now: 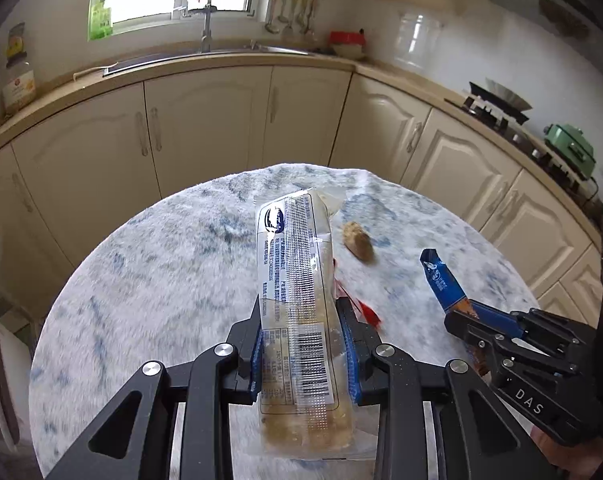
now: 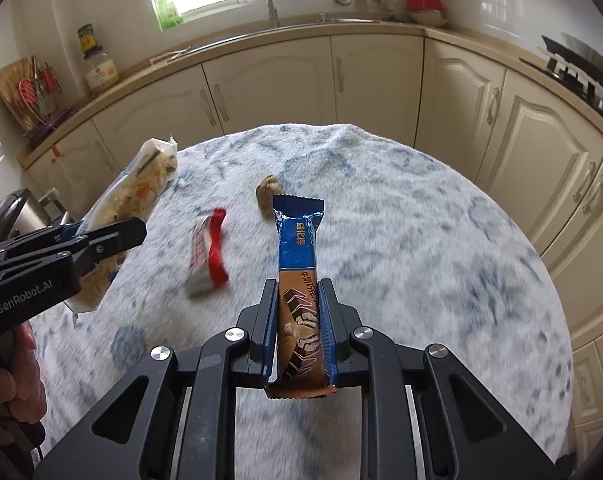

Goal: Collect trash
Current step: 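Grasp the clear bread packet with the left gripper while the right gripper grasps the blue snack bar, then carry both items to the blue bin and open both grippers over it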

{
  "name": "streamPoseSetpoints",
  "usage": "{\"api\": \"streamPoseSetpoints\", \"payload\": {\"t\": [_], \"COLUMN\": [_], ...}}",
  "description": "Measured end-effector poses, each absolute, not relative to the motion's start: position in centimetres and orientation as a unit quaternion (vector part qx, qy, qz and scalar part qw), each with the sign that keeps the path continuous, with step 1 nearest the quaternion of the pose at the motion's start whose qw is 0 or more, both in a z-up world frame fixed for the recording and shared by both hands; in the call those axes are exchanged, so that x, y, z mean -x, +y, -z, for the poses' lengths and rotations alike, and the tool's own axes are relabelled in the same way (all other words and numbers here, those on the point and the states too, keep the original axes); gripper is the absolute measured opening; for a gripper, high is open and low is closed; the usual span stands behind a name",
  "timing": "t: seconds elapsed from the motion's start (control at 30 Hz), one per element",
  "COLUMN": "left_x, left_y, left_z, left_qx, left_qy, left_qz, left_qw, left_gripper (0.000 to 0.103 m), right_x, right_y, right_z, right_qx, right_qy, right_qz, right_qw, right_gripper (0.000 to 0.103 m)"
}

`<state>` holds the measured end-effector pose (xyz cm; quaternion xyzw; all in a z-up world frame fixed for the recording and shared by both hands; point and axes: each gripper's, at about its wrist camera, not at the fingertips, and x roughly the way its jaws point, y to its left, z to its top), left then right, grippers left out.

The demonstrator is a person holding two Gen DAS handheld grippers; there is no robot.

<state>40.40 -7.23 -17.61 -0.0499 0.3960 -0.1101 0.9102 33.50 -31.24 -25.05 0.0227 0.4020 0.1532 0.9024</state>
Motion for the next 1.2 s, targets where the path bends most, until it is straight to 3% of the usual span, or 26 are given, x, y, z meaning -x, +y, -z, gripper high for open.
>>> {"api": "streamPoseSetpoints", "payload": {"t": [0.27,0.77,1.2], "left_x": [-35.2,-21.2,-19.8], "left_y": [-9.7,-14.4,-19.5], "left_z": [17.7,12.2,10.4], "left_qx": [0.042,0.017,-0.006], "left_qy": [0.375,0.306,0.286], "left_qz": [0.130,0.196,0.273], "left_qw": [0.917,0.931,0.918], "left_gripper": [0.027,0.028,0.028], "right_x": [-26.4,-15.3,-11.6], "right_y": [-33.8,-41.8,-50.1], "right_z": [23.6,18.5,17.1], "right_qx": [-0.057,-0.106,-0.141], "right_qy": [0.374,0.291,0.260], "right_qz": [-0.151,-0.111,-0.030], "right_qw": [0.914,0.944,0.955], "right_gripper": [0.019,0.019,0.019]}}
